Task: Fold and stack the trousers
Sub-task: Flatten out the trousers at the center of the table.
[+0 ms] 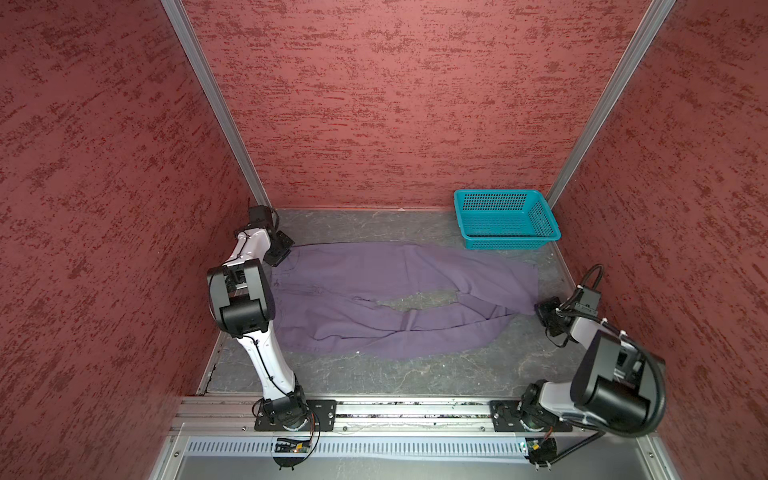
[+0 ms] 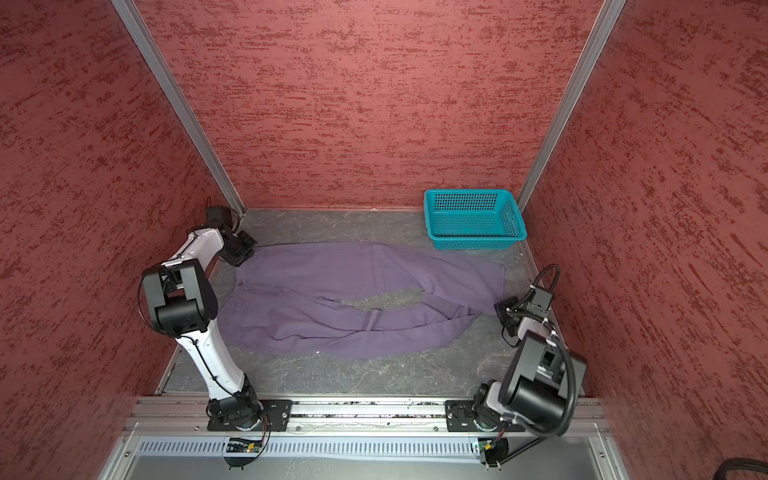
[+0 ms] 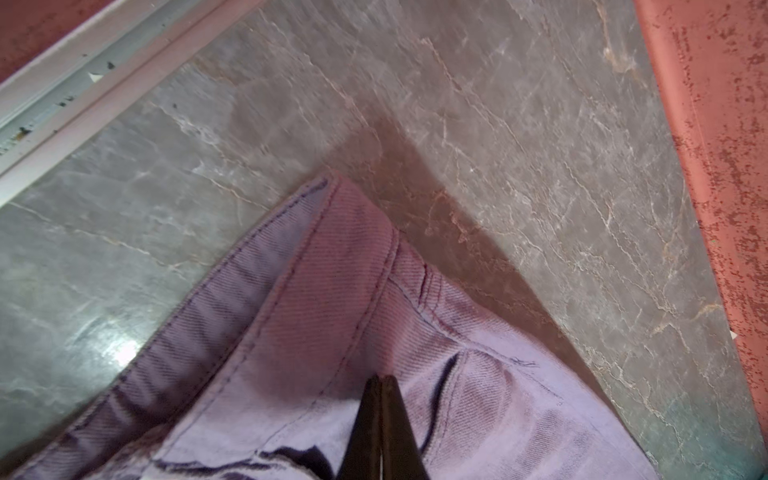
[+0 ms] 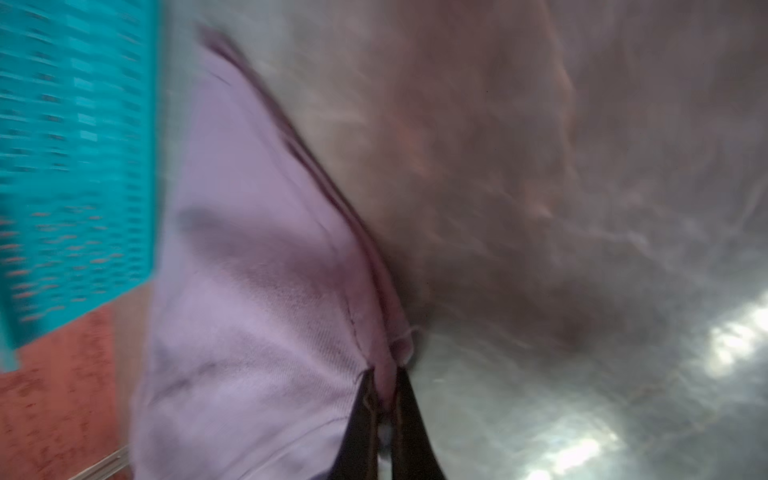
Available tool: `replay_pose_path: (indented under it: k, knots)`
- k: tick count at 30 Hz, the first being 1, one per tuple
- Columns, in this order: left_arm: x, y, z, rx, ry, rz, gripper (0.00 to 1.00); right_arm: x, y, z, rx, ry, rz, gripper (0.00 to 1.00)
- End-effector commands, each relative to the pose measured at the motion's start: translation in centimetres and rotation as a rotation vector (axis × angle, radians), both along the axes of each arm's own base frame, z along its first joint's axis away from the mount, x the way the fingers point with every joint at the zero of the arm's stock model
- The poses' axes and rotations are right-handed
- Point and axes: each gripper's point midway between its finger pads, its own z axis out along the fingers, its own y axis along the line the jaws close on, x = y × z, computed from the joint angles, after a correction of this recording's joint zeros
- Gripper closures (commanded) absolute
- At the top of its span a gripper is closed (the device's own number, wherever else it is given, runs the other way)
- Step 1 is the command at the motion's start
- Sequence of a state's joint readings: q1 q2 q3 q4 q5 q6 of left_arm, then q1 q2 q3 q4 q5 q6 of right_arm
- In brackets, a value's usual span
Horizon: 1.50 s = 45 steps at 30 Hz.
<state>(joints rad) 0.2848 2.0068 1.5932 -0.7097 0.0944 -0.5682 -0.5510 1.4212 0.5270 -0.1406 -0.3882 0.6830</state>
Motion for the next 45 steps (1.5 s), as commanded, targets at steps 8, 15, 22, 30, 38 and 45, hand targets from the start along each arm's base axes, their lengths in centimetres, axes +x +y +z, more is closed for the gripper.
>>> replay_pose_path:
  k: [8, 15, 22, 30, 38, 45]
  knots:
    - [0.8, 0.2, -0.6, -0.002, -0.006, -0.003, 1.00, 8.3, -6.7, 6.4, -0.165, -0.159, -0.044, 1.00]
    - [1.7, 0.1, -0.5, -0.011, -0.007, -0.011, 1.00, 10.4, -10.7, 8.9, -0.315, -0.130, -0.085, 0.95]
    - [2.2, -0.2, 0.9, -0.007, -0.022, -0.023, 0.57, 9.0, -9.3, 6.1, -0.269, -0.081, -0.064, 0.61]
    - [1.7, -2.9, 6.5, 0.036, -0.126, -0.085, 0.49, 3.5, -7.2, 9.7, -0.400, -0.041, -0.049, 0.32]
    - [-2.6, -11.3, 8.5, 0.087, -0.155, -0.278, 0.34, 0.1, 2.2, 6.6, -0.402, 0.043, 0.241, 0.35]
    - [-9.6, -12.5, 7.1, 0.088, -0.131, -0.287, 0.20, -0.8, 6.3, 2.3, -0.345, 0.130, 0.396, 0.33]
